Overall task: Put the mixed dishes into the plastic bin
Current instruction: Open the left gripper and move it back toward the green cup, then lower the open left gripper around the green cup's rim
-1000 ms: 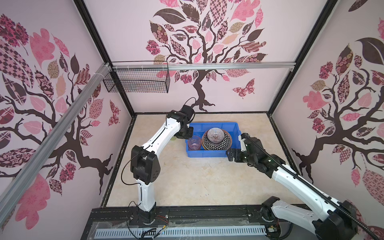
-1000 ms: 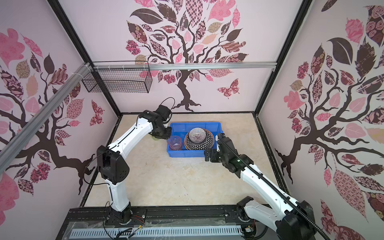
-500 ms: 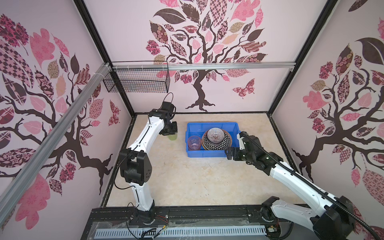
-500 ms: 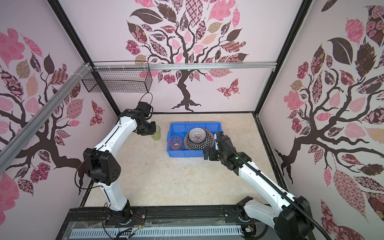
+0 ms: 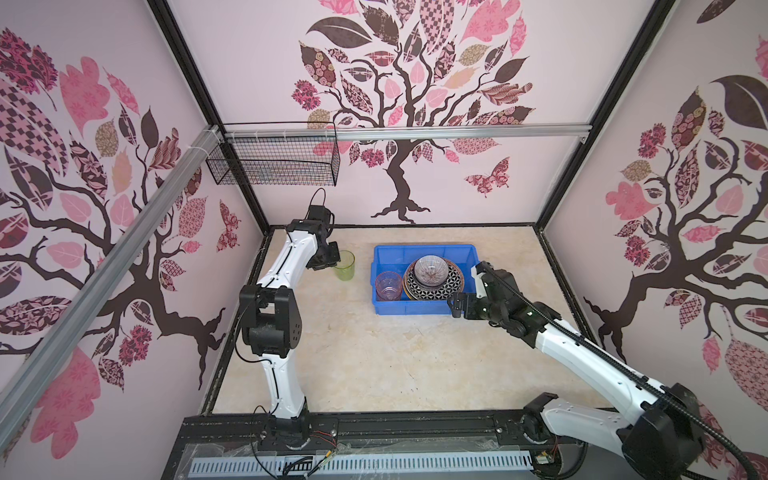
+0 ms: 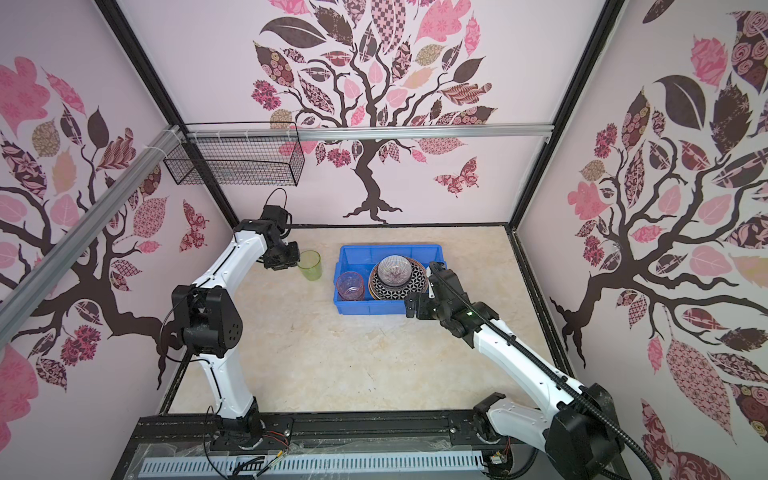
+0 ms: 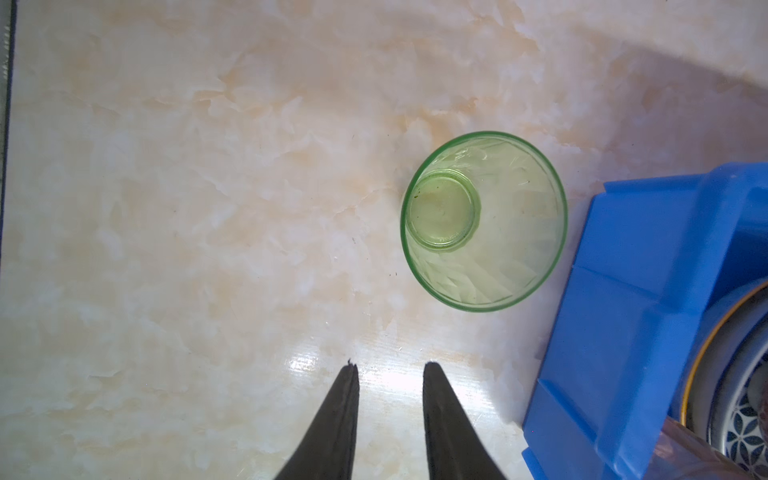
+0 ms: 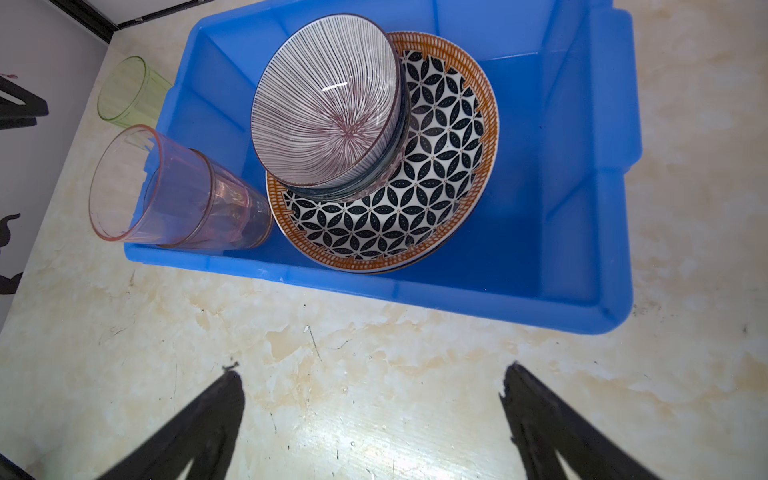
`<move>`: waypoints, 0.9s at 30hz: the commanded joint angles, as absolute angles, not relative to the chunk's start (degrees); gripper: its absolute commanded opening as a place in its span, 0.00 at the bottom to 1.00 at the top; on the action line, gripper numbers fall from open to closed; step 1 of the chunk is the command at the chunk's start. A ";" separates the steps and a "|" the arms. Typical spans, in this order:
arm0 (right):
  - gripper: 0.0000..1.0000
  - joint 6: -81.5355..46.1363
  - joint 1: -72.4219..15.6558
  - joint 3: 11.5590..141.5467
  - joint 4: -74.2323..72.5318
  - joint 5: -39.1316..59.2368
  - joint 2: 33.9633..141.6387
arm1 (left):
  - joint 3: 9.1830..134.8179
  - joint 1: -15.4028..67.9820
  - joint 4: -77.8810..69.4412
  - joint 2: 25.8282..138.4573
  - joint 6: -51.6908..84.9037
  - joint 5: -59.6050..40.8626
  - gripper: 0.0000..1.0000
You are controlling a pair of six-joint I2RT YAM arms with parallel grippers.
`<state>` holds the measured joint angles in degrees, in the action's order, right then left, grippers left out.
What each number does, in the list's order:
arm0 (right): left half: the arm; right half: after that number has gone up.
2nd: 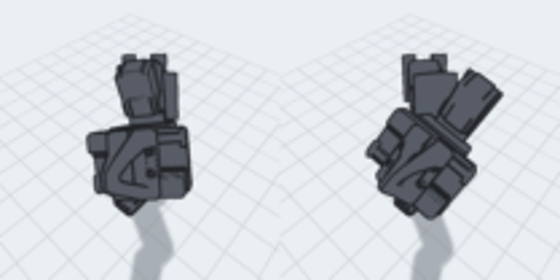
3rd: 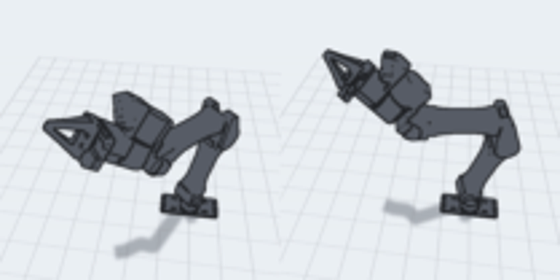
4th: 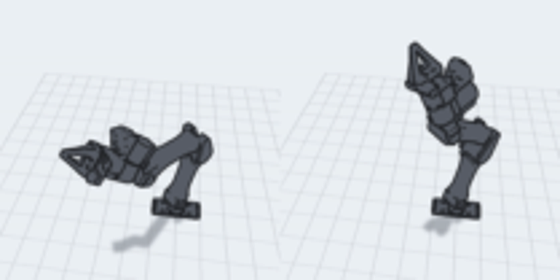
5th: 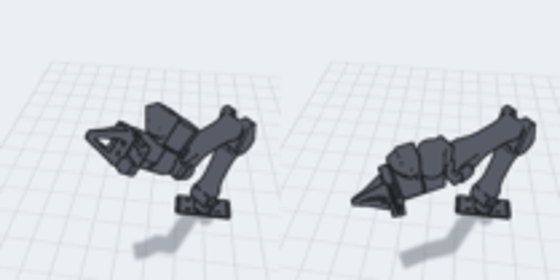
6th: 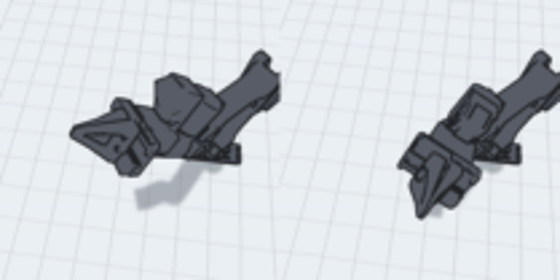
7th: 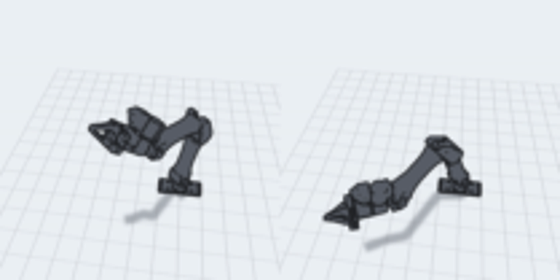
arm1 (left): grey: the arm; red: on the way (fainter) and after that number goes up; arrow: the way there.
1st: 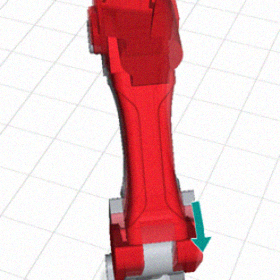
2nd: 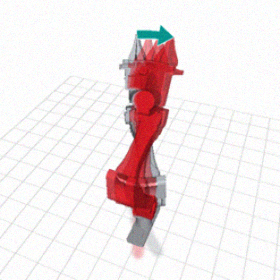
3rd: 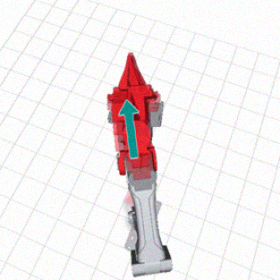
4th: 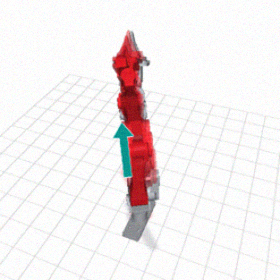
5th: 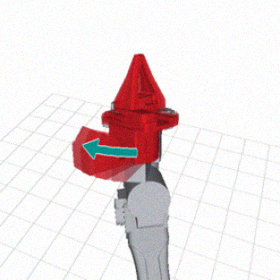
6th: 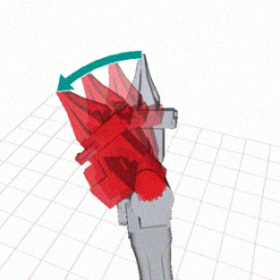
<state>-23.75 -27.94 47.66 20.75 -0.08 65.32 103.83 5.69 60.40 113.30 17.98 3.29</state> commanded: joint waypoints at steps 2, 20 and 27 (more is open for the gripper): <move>1.00 -22.90 -27.95 50.62 20.08 -0.20 66.35 | 105.36 5.22 57.18 116.03 17.55 3.52 0.31; 0.99 -22.41 -27.95 51.15 19.34 0.23 68.93 | 109.11 4.04 55.54 120.67 18.72 1.58 0.32; 1.00 -22.85 -27.95 51.24 19.34 0.59 69.09 | 111.71 4.04 55.87 123.37 18.54 1.19 0.31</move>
